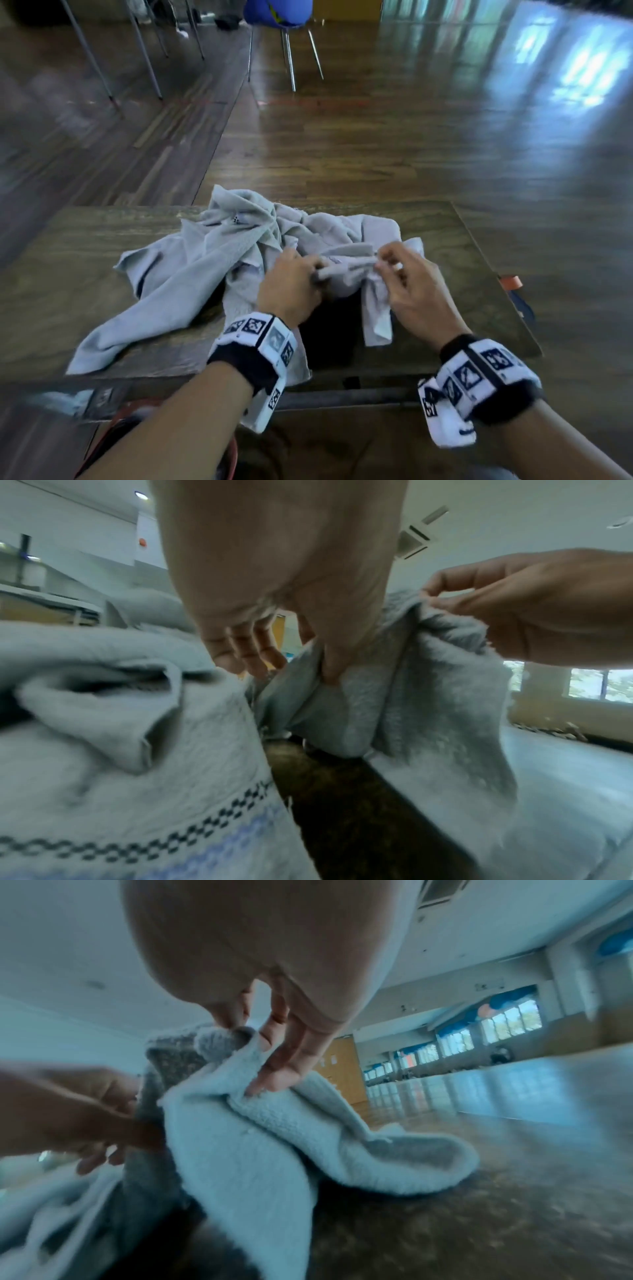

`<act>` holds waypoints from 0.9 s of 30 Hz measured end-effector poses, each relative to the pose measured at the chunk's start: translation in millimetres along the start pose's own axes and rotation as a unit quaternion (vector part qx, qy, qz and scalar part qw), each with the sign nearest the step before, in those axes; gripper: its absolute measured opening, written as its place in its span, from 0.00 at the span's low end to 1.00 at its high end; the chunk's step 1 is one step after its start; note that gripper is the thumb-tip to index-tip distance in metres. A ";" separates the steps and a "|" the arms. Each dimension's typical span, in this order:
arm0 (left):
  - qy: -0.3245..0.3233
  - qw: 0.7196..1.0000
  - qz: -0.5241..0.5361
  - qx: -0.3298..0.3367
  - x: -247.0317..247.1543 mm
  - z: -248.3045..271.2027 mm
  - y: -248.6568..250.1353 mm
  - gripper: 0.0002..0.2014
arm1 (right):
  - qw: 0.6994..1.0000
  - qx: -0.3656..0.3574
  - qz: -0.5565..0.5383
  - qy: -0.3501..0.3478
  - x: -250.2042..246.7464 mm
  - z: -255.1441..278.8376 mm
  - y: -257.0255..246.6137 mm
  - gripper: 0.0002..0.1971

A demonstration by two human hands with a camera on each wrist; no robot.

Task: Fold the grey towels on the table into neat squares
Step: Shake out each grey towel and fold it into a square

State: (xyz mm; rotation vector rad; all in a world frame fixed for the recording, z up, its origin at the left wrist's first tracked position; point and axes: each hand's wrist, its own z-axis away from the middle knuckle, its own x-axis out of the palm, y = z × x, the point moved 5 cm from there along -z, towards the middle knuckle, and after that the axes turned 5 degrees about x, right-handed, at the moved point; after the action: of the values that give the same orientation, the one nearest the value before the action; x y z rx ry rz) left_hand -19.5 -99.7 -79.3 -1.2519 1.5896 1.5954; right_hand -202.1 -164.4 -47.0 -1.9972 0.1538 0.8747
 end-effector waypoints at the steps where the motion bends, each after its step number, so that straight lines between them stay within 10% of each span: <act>1: 0.025 1.000 -0.010 0.002 -19.1 3.8 5.2 0.09 | 0.999 0.013 -0.017 0.029 -15.3 -0.9 -10.1 0.05; 12: 0.198 0.977 0.073 -0.028 -197.8 30.3 60.0 0.12 | 0.984 0.067 -0.015 0.165 -124.1 -39.1 -120.5 0.06; 24: 0.139 0.920 0.360 -0.073 -239.2 42.1 63.1 0.23 | 0.998 0.020 -0.059 -0.030 -94.1 9.4 -170.4 0.11; 27: 0.135 0.911 0.380 -0.090 -231.4 45.1 72.0 0.19 | 0.983 0.038 -0.124 -0.130 -67.0 37.1 -178.2 0.25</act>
State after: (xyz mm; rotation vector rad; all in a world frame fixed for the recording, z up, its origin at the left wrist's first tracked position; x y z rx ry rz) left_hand 1.4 -15.2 151.3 -1.0198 2.3443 2.1342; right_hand -194.6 -48.7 108.5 -1.7678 -0.2028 0.9418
